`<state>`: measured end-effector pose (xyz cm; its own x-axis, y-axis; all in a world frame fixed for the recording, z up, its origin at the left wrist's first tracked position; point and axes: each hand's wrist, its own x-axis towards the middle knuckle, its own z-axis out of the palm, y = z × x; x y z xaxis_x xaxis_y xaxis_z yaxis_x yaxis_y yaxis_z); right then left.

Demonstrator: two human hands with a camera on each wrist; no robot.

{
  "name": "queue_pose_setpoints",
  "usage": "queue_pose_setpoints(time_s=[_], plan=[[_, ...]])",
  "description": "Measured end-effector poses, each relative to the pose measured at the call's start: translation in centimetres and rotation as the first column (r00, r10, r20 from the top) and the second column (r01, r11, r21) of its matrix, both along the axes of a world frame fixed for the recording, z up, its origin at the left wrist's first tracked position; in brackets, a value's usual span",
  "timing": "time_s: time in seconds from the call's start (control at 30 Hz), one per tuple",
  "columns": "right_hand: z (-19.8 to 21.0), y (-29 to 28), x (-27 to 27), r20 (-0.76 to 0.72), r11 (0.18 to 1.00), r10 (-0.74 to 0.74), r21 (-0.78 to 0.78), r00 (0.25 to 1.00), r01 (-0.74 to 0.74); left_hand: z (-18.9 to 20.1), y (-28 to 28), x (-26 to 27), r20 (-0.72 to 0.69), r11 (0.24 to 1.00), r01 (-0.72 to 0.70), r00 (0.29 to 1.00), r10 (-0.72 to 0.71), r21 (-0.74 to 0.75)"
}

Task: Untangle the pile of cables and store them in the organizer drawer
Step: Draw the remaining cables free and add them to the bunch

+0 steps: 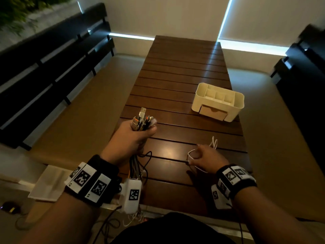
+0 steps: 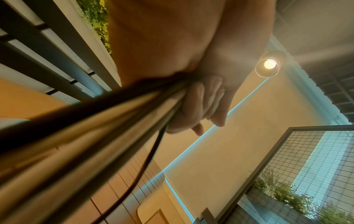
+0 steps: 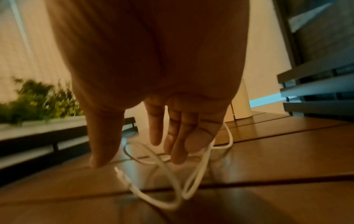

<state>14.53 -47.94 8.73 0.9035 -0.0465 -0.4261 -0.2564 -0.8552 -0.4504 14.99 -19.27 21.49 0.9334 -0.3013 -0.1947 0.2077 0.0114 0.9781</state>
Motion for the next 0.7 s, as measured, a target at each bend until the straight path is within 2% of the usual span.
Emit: queue_pose_setpoints(time_s=[0.07,0.13,0.17,0.27,0.33,0.4,0.53,0.7], plan=[[-0.9,-0.7,-0.4,-0.025,0.991,0.097,-0.094,0.995,-0.098,0.2,-0.5,0.2,0.005,1.0,0.016,1.0,-0.016,-0.003],[-0.8,-1.1,-0.5,-0.002,0.983,0.135,-0.123,0.991,-0.135,0.4,-0.9,0.5,0.01,1.0,0.019,1.0,-0.019,0.0],[-0.6,-1.3,-0.4,-0.026,0.989,0.124,-0.08,0.992,-0.126,0.4,-0.9,0.6,0.013,1.0,0.017,1.0,-0.017,0.004],[0.7,-1.1,-0.5,-0.131,0.981,0.098,0.181,0.986,-0.074,0.3,-1.2,1.0,0.016,1.0,0.021,1.0,-0.021,0.01],[1.5,-1.3,0.1,-0.119,0.976,0.094,0.206,0.988,-0.069,0.4,-1.3,1.1,0.019,1.0,0.017,1.0,-0.017,0.017],[2.1,-1.7,0.7,-0.061,0.975,0.047,0.222,0.997,-0.032,0.4,-1.3,1.1,0.023,1.0,0.01,1.0,-0.01,0.026],[2.6,-2.9,2.2,0.138,0.951,-0.215,0.255,0.967,0.175,0.3,-1.3,1.3,0.031,1.0,-0.003,1.0,0.002,0.026],[2.0,-3.2,2.8,0.194,0.949,-0.242,0.25,0.951,0.191,0.1,-1.4,1.6,0.019,1.0,-0.022,1.0,0.022,0.013]])
